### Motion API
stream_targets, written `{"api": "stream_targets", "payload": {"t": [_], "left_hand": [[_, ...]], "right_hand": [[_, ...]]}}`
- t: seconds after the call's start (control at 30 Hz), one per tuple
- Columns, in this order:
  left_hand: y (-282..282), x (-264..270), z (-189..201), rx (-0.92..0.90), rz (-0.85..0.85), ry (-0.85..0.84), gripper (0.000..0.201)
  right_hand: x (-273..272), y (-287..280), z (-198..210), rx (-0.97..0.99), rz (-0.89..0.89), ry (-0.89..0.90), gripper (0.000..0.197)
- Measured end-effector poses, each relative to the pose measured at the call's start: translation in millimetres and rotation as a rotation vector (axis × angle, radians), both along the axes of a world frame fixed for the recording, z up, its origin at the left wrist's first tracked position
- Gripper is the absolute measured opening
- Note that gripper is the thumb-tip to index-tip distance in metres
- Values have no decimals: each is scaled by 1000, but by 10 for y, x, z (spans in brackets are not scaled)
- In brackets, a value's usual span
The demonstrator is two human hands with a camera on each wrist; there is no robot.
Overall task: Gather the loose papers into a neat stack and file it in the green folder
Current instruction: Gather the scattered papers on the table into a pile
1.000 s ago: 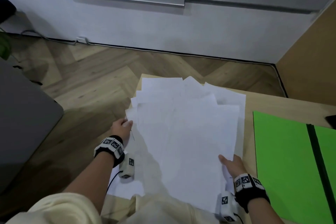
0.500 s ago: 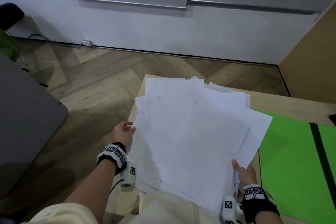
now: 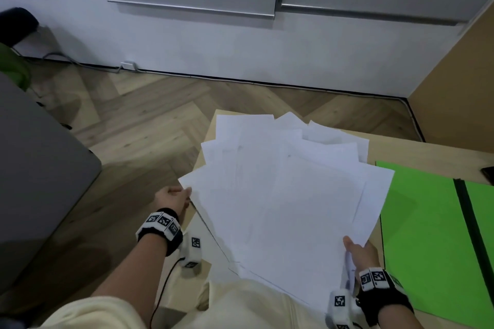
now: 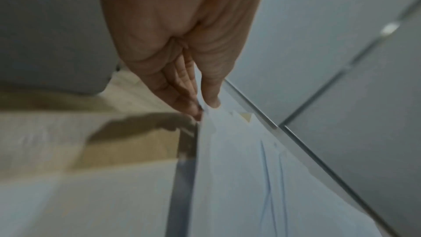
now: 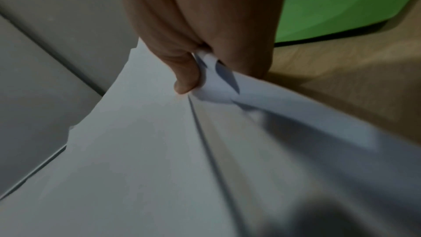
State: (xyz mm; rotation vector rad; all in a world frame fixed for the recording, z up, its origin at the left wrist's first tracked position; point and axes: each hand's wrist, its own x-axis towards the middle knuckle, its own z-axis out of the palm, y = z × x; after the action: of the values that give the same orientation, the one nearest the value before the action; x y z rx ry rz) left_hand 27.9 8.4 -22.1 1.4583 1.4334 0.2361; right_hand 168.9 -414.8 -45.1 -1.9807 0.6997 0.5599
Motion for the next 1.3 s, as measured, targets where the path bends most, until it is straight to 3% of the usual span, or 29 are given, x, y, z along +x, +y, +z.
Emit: {"api": "stream_targets", "payload": {"t": [0.1,0.23,0.37,0.43,0.53,0.6,0.7,0.8,0.83,0.9,1.0,1.03,1.07,1.13,1.17,1.23,1.3], "left_hand": [[-197,-7,-80,-107,-75,-5,31],[-475,86,-93,-11,-214,-39,29],[-545,173,-93,3,-213,-66,28],[-551,207,-29,-56,-183,-97,30],[-582,250,22,-166,-254,-80,33],[-637,300,28,-265,-333,-68,41],[-649,362,-42,-315,-420,3,75],[-593,337,-58,-390,-404,-47,77],[-589,323,-89,-400,-389,-62,89],[-639,334,-137,-400,-396,-81,107],[-684,419,-303,-404,-429,-33,113],[-653,440,-370,-417,-417,-41,119],[-550,460,-659,-420,-383,-46,122],[-473,460,-777,-443,-337,-44,115],[-511,450,-664,-448,-341,-27,108],[-700,466,-249,-388,-386,23,81],[-784,479,-171,-296,-356,80,63]], "right_hand": [[-20,17,-37,-8,21,4,57],[-86,153,-97,49,182,96,35],[-93,292,39,155,424,105,51],[-48,319,97,167,385,71,71],[18,443,189,110,274,-36,61],[2,575,197,98,313,2,59],[-36,701,180,44,426,101,57],[-11,701,207,119,393,49,34],[1,710,217,132,371,18,40],[-28,783,213,116,406,47,71],[-48,896,177,105,542,128,121],[-20,886,140,95,573,128,123],[-8,872,134,99,560,112,112],[12,866,173,146,489,66,75],[13,885,165,150,475,50,67],[-17,967,166,120,497,77,68],[-58,1058,224,103,553,97,65]]}}
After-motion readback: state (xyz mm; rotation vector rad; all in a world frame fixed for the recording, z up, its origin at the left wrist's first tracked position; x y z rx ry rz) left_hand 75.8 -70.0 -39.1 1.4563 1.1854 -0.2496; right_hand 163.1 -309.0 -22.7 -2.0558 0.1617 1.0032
